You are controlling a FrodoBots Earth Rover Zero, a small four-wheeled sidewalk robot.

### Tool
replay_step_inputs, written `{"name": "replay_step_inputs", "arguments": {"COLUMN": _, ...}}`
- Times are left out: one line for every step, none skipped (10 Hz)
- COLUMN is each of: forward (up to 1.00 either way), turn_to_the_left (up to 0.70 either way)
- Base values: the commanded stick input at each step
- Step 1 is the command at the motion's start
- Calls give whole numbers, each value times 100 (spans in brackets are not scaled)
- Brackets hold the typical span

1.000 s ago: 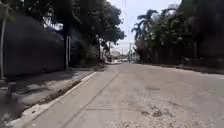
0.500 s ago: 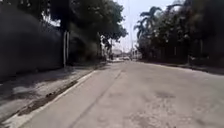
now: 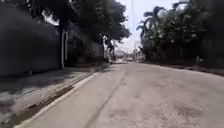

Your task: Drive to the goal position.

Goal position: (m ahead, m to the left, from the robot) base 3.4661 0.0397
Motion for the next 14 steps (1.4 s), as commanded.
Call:
{"name": "replay_step_inputs", "arguments": {"forward": 100, "turn_to_the_left": -30}}
{"name": "replay_step_inputs", "arguments": {"forward": 100, "turn_to_the_left": -37}}
{"name": "replay_step_inputs", "arguments": {"forward": 100, "turn_to_the_left": -37}}
{"name": "replay_step_inputs", "arguments": {"forward": 100, "turn_to_the_left": -37}}
{"name": "replay_step_inputs", "arguments": {"forward": 100, "turn_to_the_left": -34}}
{"name": "replay_step_inputs", "arguments": {"forward": 100, "turn_to_the_left": -16}}
{"name": "replay_step_inputs", "arguments": {"forward": 100, "turn_to_the_left": 2}}
{"name": "replay_step_inputs", "arguments": {"forward": 100, "turn_to_the_left": 3}}
{"name": "replay_step_inputs", "arguments": {"forward": 100, "turn_to_the_left": 3}}
{"name": "replay_step_inputs", "arguments": {"forward": 100, "turn_to_the_left": 2}}
{"name": "replay_step_inputs", "arguments": {"forward": 100, "turn_to_the_left": -2}}
{"name": "replay_step_inputs", "arguments": {"forward": 100, "turn_to_the_left": -6}}
{"name": "replay_step_inputs", "arguments": {"forward": 100, "turn_to_the_left": -9}}
{"name": "replay_step_inputs", "arguments": {"forward": 100, "turn_to_the_left": -13}}
